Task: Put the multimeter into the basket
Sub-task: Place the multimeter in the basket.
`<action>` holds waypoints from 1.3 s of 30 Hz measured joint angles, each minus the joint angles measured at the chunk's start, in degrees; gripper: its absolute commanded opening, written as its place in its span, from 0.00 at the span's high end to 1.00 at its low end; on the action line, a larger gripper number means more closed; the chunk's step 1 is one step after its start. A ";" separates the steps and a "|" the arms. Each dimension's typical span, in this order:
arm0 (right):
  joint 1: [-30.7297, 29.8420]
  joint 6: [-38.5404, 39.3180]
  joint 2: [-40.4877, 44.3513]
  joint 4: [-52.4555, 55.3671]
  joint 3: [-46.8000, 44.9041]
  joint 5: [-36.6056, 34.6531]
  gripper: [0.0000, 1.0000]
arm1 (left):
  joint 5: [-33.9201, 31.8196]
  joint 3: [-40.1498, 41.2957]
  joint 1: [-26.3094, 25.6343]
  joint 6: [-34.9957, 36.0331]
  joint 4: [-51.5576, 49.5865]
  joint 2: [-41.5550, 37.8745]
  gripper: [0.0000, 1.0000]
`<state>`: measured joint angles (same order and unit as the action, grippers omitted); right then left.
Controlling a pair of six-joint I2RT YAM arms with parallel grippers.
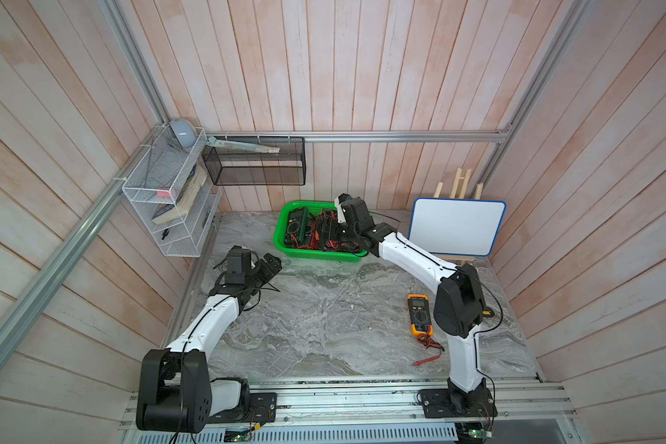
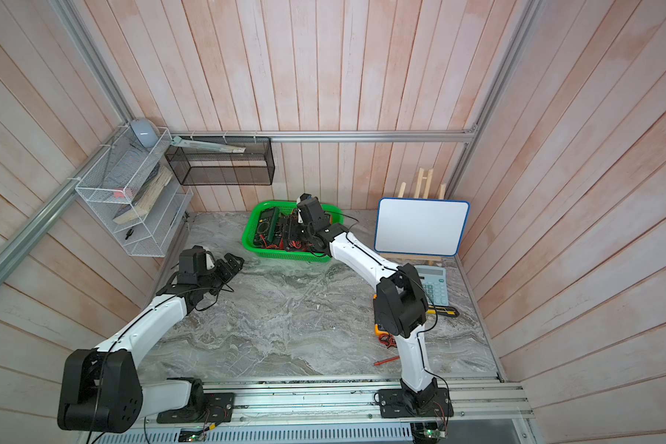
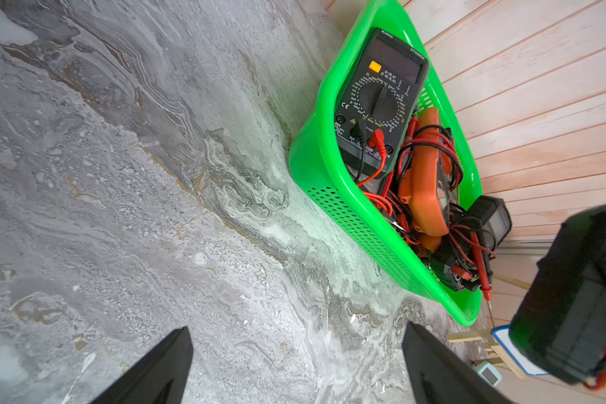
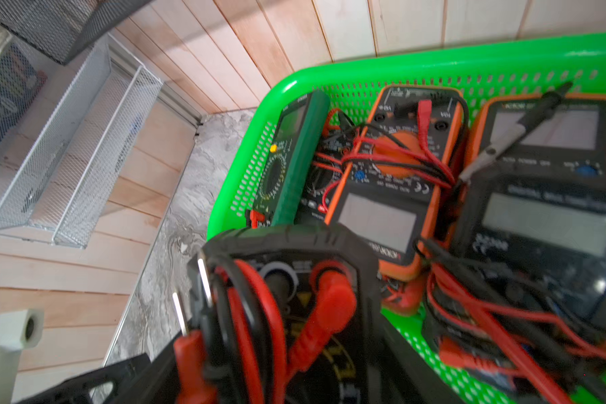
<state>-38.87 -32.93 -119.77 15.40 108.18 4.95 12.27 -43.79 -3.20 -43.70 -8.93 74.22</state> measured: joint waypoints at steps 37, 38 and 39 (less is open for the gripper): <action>0.13 -3.04 -24.57 -0.59 29.07 -5.42 0.53 | 2.49 0.00 0.68 0.61 1.55 4.28 0.00; -0.09 -3.08 -24.59 -0.63 29.11 -5.27 0.52 | 2.51 0.00 0.68 0.61 1.73 4.33 0.00; -0.35 -3.17 -24.70 -0.68 29.14 -5.09 0.51 | 2.54 0.00 0.68 0.61 1.88 4.39 0.00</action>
<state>-39.22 -36.10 -144.46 14.72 137.32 -0.14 14.81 -43.79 -2.52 -43.09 -7.05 78.61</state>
